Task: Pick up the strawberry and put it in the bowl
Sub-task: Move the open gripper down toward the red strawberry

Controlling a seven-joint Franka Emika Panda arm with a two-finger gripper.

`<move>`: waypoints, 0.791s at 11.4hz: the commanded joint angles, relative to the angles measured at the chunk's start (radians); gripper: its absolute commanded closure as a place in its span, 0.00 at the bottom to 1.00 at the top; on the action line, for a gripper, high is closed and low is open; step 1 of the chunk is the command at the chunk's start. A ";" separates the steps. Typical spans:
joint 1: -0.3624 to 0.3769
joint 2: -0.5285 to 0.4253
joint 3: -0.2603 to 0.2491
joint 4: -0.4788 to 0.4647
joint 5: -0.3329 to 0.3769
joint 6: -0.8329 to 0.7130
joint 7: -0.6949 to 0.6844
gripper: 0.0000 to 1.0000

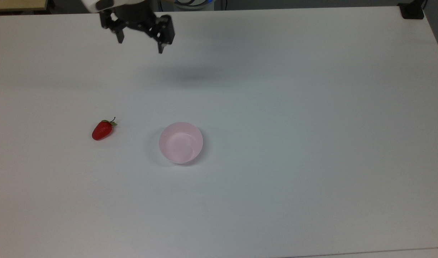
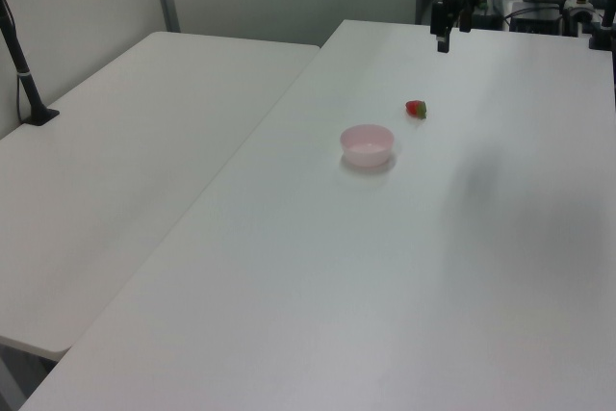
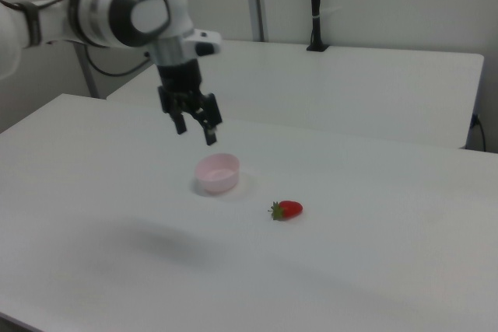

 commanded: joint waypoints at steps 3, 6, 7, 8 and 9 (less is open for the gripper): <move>-0.092 0.253 -0.006 0.041 0.029 0.323 0.249 0.00; -0.116 0.338 -0.021 0.043 0.026 0.419 0.338 0.07; -0.117 0.359 -0.021 0.043 0.023 0.467 0.372 0.10; -0.119 0.382 -0.027 0.043 0.017 0.495 0.389 0.11; -0.119 0.402 -0.033 0.043 0.015 0.516 0.404 0.17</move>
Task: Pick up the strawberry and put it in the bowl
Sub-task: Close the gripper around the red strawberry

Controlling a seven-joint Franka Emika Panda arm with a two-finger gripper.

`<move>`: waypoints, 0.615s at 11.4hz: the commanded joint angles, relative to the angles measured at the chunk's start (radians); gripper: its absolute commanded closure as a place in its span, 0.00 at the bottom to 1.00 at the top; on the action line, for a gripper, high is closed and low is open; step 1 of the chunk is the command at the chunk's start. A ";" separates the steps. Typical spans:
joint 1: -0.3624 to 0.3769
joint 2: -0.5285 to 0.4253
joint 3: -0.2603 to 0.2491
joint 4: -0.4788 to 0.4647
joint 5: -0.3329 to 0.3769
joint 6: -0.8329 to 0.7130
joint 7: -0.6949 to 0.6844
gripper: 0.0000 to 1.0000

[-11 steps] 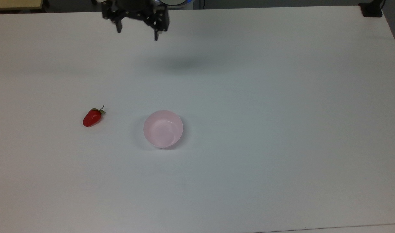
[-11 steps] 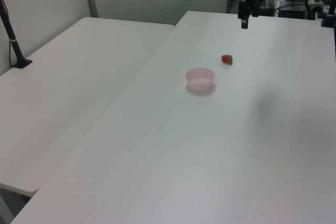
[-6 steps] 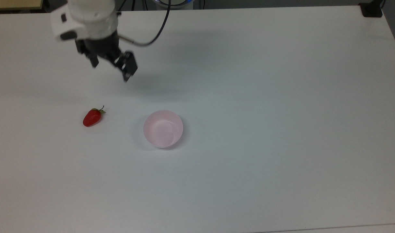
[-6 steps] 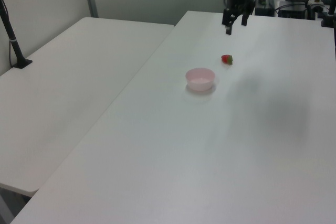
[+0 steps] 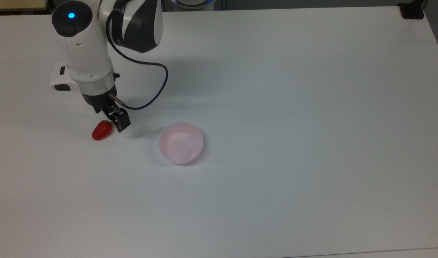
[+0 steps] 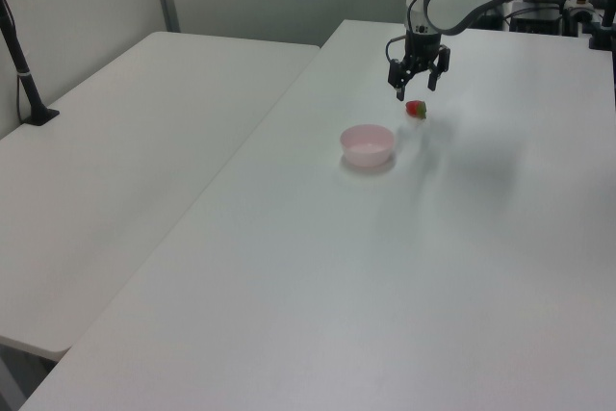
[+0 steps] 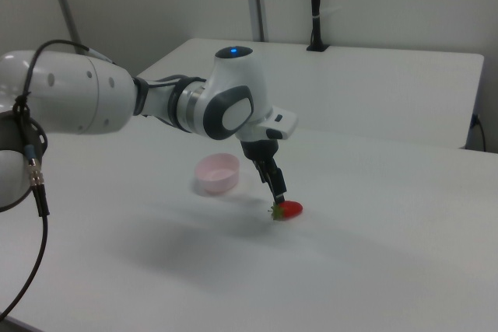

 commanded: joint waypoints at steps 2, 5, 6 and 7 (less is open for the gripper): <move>0.005 0.062 -0.021 0.018 -0.003 0.092 0.073 0.24; 0.005 0.076 -0.048 0.018 -0.006 0.096 0.068 0.35; 0.006 0.082 -0.048 0.018 -0.007 0.099 0.068 0.47; 0.008 0.082 -0.048 0.018 -0.026 0.102 0.067 0.56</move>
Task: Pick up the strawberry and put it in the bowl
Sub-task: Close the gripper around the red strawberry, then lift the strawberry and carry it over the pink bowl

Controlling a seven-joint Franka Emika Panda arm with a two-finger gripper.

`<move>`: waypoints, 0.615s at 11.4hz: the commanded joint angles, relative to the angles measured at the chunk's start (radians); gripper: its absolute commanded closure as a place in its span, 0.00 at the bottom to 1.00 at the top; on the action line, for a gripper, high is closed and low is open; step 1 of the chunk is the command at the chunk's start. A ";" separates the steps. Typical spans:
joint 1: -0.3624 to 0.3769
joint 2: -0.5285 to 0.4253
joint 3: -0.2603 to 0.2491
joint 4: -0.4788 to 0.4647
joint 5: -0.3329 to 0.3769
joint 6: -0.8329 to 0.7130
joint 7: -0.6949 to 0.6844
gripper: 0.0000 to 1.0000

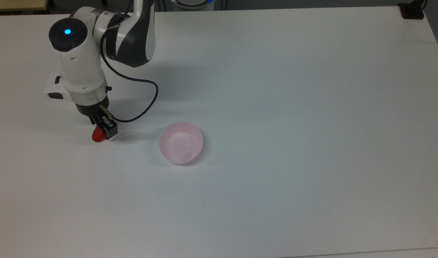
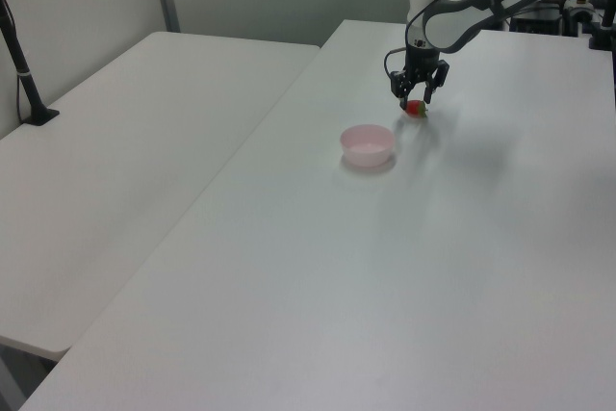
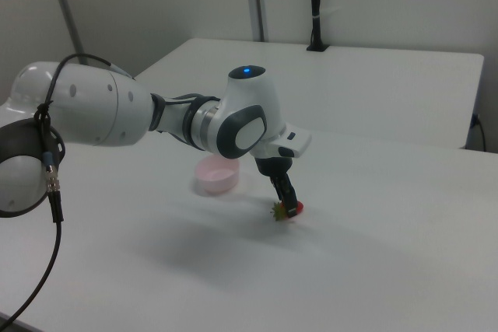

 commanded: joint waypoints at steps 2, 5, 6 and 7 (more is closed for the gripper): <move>0.012 0.011 -0.009 0.011 -0.061 0.017 0.007 0.67; 0.024 -0.067 0.006 0.011 -0.063 -0.035 -0.095 0.70; 0.061 -0.094 0.021 0.012 -0.062 -0.075 -0.108 0.70; 0.099 -0.117 0.040 0.011 -0.062 -0.097 -0.108 0.69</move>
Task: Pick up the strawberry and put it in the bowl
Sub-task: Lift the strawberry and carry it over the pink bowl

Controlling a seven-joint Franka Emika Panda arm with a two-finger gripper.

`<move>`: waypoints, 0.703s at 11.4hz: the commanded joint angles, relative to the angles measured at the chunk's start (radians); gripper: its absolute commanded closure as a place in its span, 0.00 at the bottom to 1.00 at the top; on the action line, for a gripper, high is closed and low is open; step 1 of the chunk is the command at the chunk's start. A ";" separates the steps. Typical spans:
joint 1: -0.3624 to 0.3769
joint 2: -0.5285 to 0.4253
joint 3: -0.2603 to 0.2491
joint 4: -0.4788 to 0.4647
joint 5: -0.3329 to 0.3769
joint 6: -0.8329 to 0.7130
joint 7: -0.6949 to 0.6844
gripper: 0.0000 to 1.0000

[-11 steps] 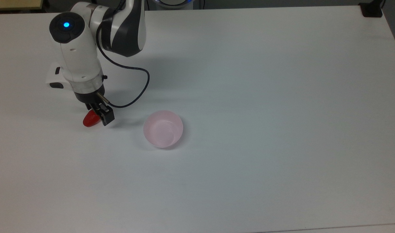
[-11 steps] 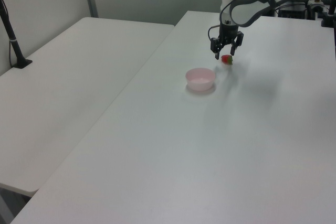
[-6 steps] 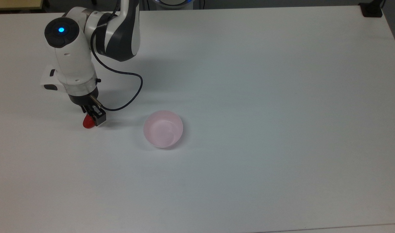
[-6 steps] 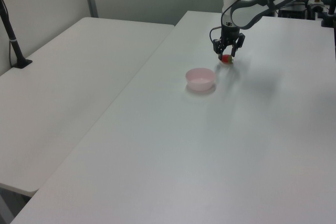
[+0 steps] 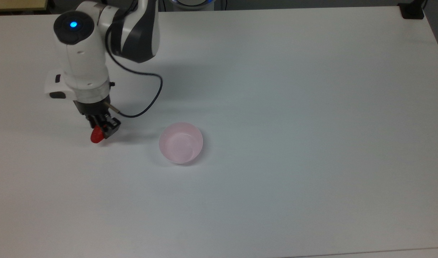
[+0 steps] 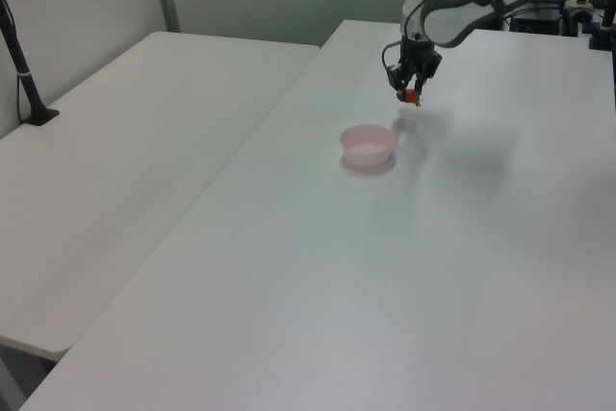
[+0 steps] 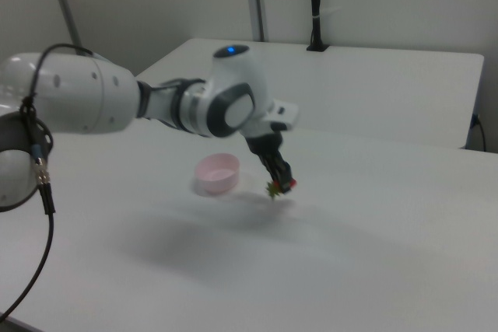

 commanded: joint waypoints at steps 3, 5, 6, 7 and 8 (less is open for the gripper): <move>0.194 -0.084 0.044 -0.019 0.005 -0.102 0.037 0.68; 0.231 -0.059 0.043 -0.019 -0.012 -0.092 0.088 0.68; 0.230 -0.055 0.043 -0.019 -0.012 -0.070 0.088 0.57; 0.230 -0.050 0.043 -0.019 -0.012 -0.043 0.088 0.43; 0.230 -0.051 0.044 -0.019 -0.010 -0.039 0.089 0.17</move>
